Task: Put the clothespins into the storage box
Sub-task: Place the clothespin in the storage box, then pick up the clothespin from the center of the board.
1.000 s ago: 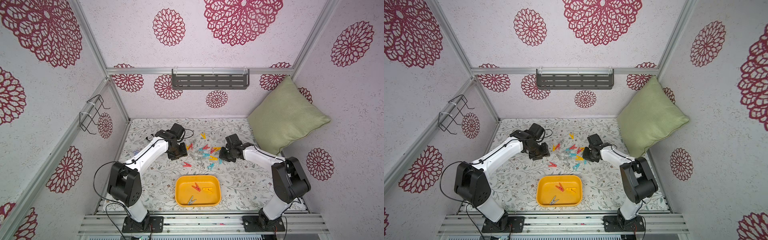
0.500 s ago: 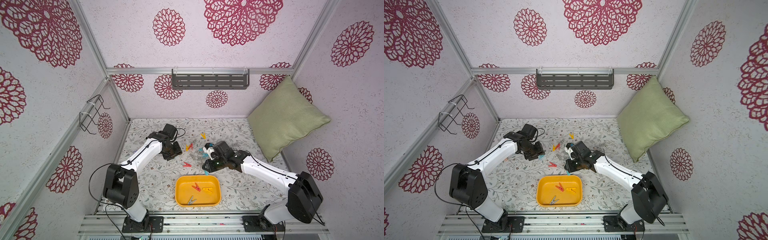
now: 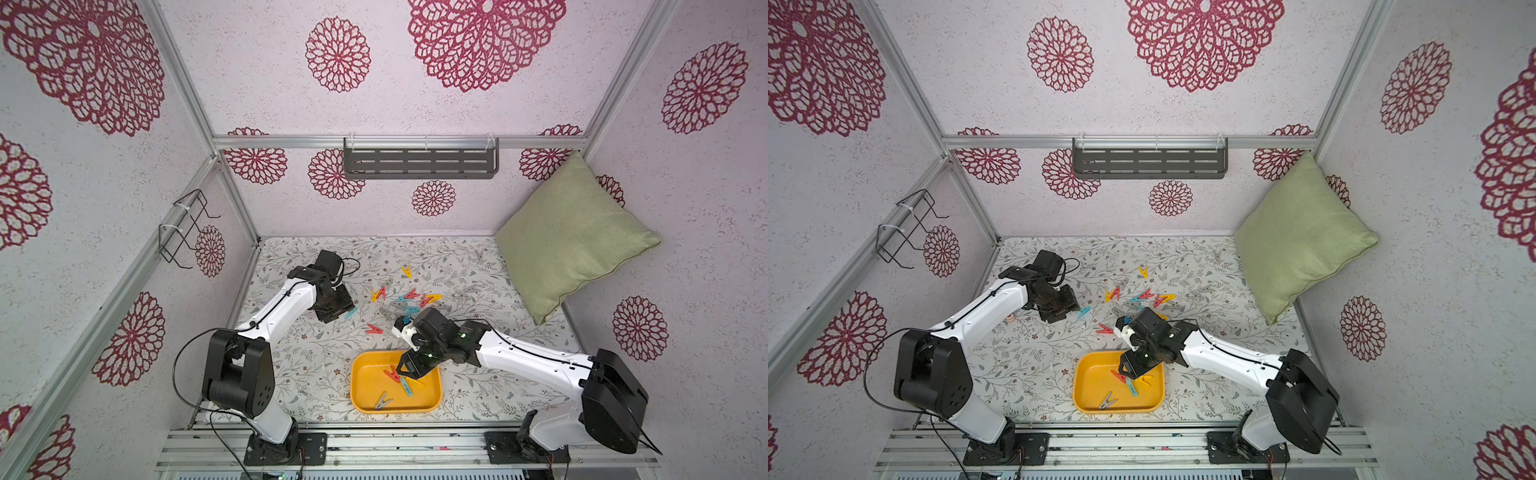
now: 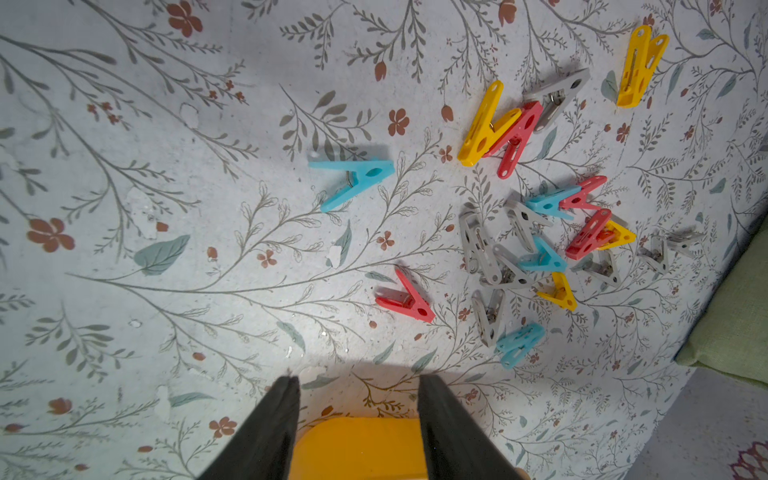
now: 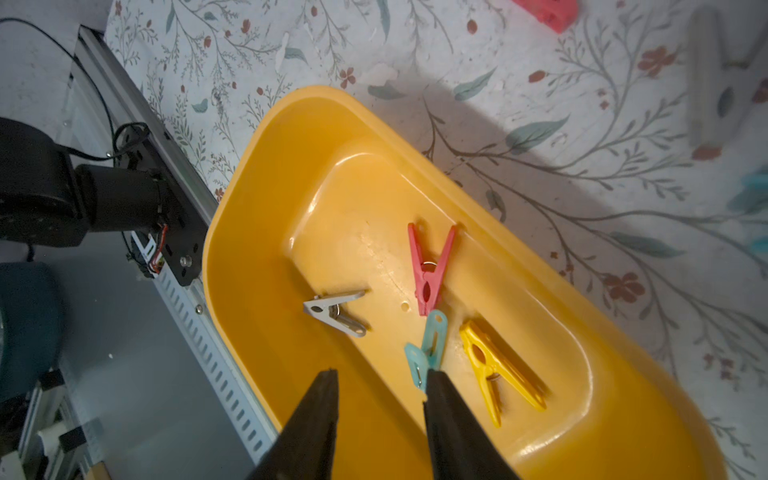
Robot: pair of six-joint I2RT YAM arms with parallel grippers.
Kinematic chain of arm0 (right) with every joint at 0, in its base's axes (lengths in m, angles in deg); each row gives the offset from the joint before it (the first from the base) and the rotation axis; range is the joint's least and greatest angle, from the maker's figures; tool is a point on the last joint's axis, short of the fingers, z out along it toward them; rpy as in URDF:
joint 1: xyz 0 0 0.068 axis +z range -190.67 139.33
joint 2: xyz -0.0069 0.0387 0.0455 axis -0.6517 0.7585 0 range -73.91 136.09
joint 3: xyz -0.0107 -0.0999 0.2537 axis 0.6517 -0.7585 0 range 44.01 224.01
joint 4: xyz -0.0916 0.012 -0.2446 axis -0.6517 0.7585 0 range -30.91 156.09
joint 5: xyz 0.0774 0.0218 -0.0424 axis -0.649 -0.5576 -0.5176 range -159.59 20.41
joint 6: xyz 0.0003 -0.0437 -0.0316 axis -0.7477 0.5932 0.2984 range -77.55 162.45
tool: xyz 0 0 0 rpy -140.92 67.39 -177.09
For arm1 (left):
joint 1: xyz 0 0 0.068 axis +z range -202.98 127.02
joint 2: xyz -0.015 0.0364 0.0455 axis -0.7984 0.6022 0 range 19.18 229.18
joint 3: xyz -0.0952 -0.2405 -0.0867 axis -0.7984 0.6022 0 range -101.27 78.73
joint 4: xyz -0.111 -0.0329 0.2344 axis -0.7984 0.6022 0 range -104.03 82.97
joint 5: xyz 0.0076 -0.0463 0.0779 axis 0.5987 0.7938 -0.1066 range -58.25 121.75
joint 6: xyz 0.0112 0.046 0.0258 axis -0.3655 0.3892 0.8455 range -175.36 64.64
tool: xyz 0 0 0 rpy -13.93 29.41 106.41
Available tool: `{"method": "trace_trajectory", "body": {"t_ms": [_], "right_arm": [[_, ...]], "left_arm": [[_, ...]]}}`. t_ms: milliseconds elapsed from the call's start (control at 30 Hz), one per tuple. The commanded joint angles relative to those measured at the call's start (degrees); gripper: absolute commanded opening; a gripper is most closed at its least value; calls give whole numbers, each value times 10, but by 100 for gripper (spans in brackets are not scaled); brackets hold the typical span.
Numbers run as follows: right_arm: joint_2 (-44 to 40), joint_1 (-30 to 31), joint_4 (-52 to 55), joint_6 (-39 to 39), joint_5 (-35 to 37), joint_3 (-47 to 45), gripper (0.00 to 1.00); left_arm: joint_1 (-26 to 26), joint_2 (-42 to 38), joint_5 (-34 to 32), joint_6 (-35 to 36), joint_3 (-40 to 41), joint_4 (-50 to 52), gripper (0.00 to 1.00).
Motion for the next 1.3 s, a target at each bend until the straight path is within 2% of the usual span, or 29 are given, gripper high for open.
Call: {"method": "trace_trajectory", "body": {"t_ms": [0, 133, 267, 433, 733, 1000, 1267], "right_arm": [[-17, 2, 8, 10, 33, 20, 50], [-27, -1, 15, 7, 87, 49, 56], [-26, -20, 16, 5, 118, 75, 57], [-26, -60, -1, 2, 97, 89, 56], [-19, -120, -8, 0, 58, 92, 56], [-8, -142, -14, -3, 40, 100, 56], [3, -148, -17, -4, 36, 104, 56]], "left_arm": [[10, 22, -19, 33, -13, 7, 53], [13, 55, -33, 74, -35, 24, 53], [12, 98, -43, 117, -62, 39, 51], [11, 144, -51, 161, -83, 48, 49], [6, 217, -49, 202, -120, 44, 51], [4, 278, -50, 237, -168, 54, 50], [5, 311, -41, 251, -204, 64, 38]]}}
